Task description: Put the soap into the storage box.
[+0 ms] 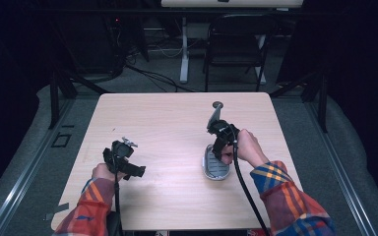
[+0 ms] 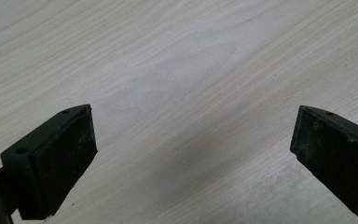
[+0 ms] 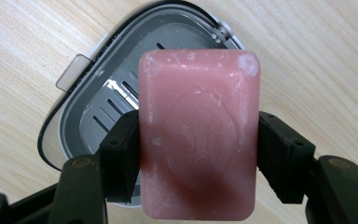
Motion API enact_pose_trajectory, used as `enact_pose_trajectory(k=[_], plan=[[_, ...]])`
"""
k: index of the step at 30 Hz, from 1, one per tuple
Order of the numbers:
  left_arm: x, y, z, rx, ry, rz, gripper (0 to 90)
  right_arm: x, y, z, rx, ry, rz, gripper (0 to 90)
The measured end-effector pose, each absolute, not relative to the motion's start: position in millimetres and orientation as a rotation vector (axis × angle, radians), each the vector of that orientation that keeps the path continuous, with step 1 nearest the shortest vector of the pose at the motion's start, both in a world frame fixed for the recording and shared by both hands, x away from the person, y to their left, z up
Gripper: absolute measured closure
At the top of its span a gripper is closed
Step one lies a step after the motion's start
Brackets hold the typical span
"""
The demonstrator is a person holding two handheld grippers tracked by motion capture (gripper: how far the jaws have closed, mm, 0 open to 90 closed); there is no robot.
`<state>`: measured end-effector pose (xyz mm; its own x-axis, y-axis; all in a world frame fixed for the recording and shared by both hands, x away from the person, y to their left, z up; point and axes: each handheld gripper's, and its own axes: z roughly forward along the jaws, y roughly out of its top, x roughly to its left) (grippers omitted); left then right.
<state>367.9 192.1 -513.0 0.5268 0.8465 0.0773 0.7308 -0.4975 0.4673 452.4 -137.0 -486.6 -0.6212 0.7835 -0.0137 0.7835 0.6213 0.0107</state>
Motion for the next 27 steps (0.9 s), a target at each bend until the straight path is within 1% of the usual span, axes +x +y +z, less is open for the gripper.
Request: enact_pose_trajectory(k=[15, 19, 22, 27], plan=[[367.9, 192.0, -513.0, 2.393, 1.298, 0.421, 0.1, 447.8, -132.8, -494.5, 1.478, 2.807, 0.081, 36.7], [367.7, 191.6, -512.8, 2.398, 1.298, 0.425, 0.1, 444.9, -133.9, -495.5, 1.523, 2.796, 0.114, 34.6], [367.2, 191.9, -512.4, 2.396, 1.296, 0.423, 0.1, 444.0, -136.3, -491.6, 1.482, 2.846, 0.096, 33.8], [367.7, 192.0, -513.2, 2.393, 1.298, 0.420, 0.1, 436.5, -139.5, -489.9, 1.478, 2.834, 0.149, 34.9]])
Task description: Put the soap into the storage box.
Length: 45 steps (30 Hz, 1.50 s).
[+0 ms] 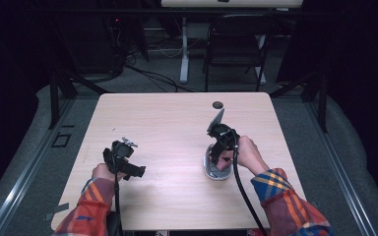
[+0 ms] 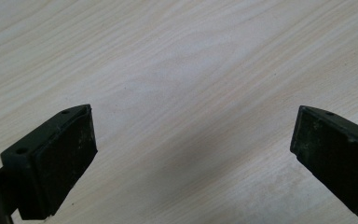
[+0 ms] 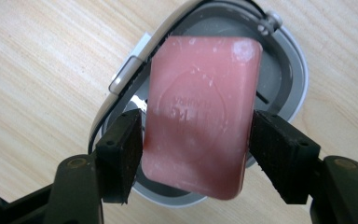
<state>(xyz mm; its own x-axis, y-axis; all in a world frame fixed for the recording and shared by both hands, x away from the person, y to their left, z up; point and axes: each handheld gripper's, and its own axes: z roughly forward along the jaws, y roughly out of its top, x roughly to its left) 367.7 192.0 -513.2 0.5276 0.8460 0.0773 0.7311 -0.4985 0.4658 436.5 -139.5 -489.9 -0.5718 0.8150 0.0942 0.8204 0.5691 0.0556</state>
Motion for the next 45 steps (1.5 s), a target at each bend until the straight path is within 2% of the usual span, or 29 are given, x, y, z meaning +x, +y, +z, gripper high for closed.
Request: enact_pose_trajectory(k=[3, 7, 12, 23, 29, 45], plan=[[368.1, 191.7, -513.1, 2.399, 1.300, 0.421, 0.1, 434.1, -144.1, -489.4, -1.400, -2.744, -0.145, 35.8], [367.9, 191.0, -513.2, 2.399, 1.299, 0.424, 0.1, 429.4, -150.7, -485.4, -1.393, -2.742, -0.188, 46.8], [367.9, 191.0, -513.2, 2.400, 1.300, 0.423, 0.1, 423.0, -151.9, -486.7, -1.350, -2.701, -0.222, 50.4], [368.0, 190.9, -513.4, 2.405, 1.301, 0.421, 0.2, 414.5, -157.6, -473.2, -1.313, -2.744, -0.319, 51.2], [368.2, 191.1, -513.4, 2.402, 1.302, 0.418, 0.1, 412.2, -170.4, -465.8, -1.303, -2.803, -0.392, 45.0], [367.9, 191.1, -512.6, 2.398, 1.299, 0.415, 0.1, 395.1, -217.9, -443.1, -1.311, -2.895, -0.557, 17.0]])
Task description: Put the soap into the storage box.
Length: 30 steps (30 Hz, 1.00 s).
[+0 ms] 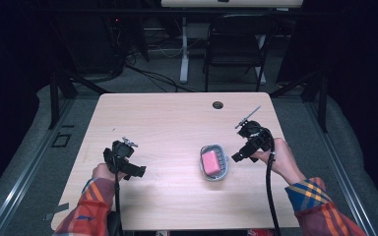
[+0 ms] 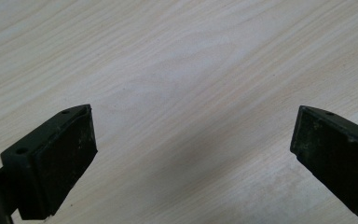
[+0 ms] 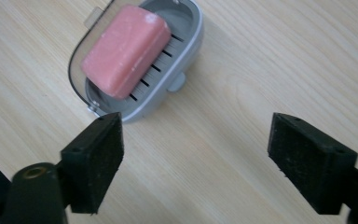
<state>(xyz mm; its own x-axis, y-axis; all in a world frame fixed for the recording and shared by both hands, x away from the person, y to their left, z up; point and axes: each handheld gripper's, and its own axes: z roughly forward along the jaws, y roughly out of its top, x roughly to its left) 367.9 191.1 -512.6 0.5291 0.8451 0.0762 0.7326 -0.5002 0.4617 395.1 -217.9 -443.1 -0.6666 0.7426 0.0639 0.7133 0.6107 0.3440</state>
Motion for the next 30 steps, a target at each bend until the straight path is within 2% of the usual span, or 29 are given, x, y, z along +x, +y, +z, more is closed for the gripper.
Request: enact_pose_trajectory(k=[13, 30], plan=[[367.6, 190.9, -512.5, 2.397, 1.300, 0.416, 0.1, 374.9, -260.8, -440.7, 1.252, 2.666, 0.498, 5.0], [367.9, 190.3, -513.5, 2.393, 1.301, 0.414, 0.1, 340.2, -308.9, -473.7, 1.258, 2.618, 0.454, 0.0]])
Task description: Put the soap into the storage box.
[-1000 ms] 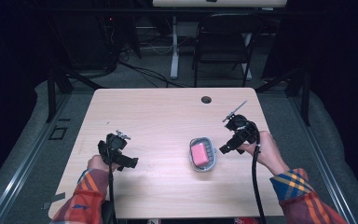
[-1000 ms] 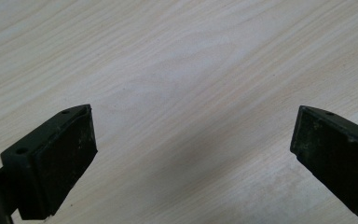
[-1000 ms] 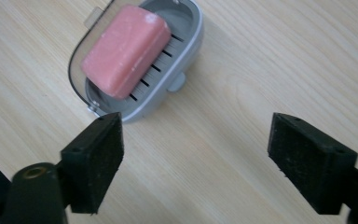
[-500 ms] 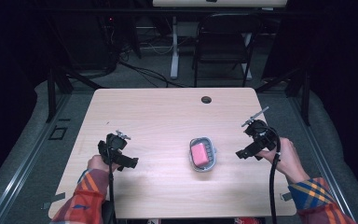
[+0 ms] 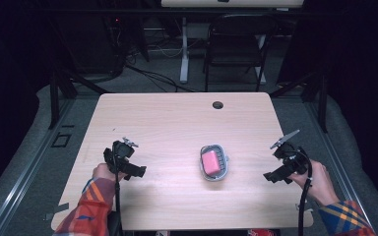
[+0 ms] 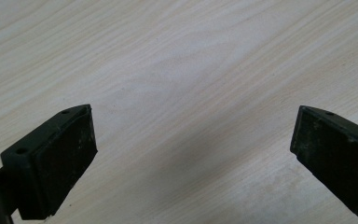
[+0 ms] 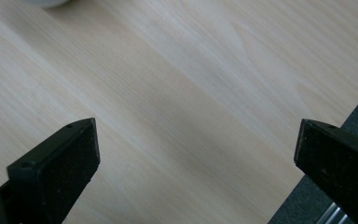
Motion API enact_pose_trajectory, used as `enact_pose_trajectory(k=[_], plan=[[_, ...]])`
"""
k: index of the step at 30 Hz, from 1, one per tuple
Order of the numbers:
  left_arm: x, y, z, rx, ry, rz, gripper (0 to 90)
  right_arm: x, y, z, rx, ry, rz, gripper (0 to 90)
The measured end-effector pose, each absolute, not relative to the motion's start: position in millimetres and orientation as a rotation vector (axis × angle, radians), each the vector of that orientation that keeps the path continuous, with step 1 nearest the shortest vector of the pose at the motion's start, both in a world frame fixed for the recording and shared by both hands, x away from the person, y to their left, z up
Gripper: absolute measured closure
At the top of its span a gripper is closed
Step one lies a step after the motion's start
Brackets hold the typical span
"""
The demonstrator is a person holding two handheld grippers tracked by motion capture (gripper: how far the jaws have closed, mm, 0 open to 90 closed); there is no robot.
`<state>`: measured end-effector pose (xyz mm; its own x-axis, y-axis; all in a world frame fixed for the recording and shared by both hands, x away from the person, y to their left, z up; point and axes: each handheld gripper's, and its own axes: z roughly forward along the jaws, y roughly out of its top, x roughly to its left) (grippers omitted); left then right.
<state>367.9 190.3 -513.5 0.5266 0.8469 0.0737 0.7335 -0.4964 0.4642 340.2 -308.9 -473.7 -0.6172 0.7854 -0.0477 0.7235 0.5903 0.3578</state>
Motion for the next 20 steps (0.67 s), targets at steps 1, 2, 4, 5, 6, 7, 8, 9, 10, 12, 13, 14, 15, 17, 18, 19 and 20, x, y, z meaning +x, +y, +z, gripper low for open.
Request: enact_pose_trajectory(k=[1, 2, 4, 5, 6, 7, 8, 9, 10, 12, 13, 14, 15, 17, 18, 19, 20], plan=[[368.0, 190.3, -513.5, 2.393, 1.301, 0.414, 0.1, 336.8, -310.8, -476.7, 1.260, 2.611, 0.446, 0.0], [367.9, 190.2, -513.5, 2.393, 1.302, 0.415, 0.1, 334.9, -312.2, -478.4, 1.260, 2.608, 0.443, 0.0], [367.9, 190.1, -513.4, 2.394, 1.300, 0.415, 0.1, 329.6, -317.0, -484.1, 1.271, 2.619, 0.450, 0.0], [367.9, 190.1, -513.3, 2.395, 1.300, 0.413, 0.1, 327.2, -318.2, -487.2, 1.281, 2.604, 0.459, 0.0], [368.1, 190.2, -513.4, 2.397, 1.299, 0.412, 0.1, 324.9, -320.0, -490.5, 1.279, 2.607, 0.453, 0.0], [368.1, 190.2, -513.6, 2.397, 1.299, 0.412, 0.1, 322.6, -321.8, -494.0, 1.283, 2.604, 0.452, 0.0], [368.1, 190.1, -513.7, 2.397, 1.300, 0.412, 0.1, 321.3, -323.5, -496.6, 1.286, 2.606, 0.455, 0.0], [368.2, 190.2, -513.7, 2.398, 1.299, 0.410, 0.1, 319.1, -325.3, -500.8, 1.299, 2.585, 0.467, 0.0], [368.3, 190.2, -513.8, 2.399, 1.297, 0.411, 0.1, 317.5, -327.8, -505.1, 1.308, 2.580, 0.487, 0.0], [368.3, 189.5, -514.0, 2.397, 1.296, 0.413, 0.1, 315.4, -330.7, -516.2, 1.338, 2.578, 0.465, 0.0], [368.5, 189.2, -514.2, 2.398, 1.294, 0.413, 0.1, 315.6, -330.4, -520.2, 1.329, 2.616, 0.420, 0.0], [368.6, 189.1, -514.3, 2.399, 1.294, 0.413, 0.1, 314.3, -329.7, -524.0, 1.343, 2.587, 0.452, 0.0], [368.6, 189.2, -514.3, 2.398, 1.296, 0.412, 0.1, 316.4, -330.6, -524.4, 1.335, 2.624, 0.416, 0.0], [368.5, 189.3, -514.3, 2.397, 1.297, 0.414, 0.1, 317.1, -330.1, -525.6, 1.327, 2.619, 0.426, 0.0], [368.7, 189.2, -514.4, 2.398, 1.297, 0.414, 0.1, 317.3, -329.9, -525.0, 1.319, 2.615, 0.422, 0.0], [368.8, 189.1, -514.6, 2.397, 1.299, 0.416, 0.1, 317.7, -330.3, -525.4, 1.312, 2.608, 0.426, 0.0], [369.1, 189.0, -514.7, 2.398, 1.298, 0.413, 0.1, 318.0, -331.0, -525.9, 1.316, 2.609, 0.427, 0.0]])
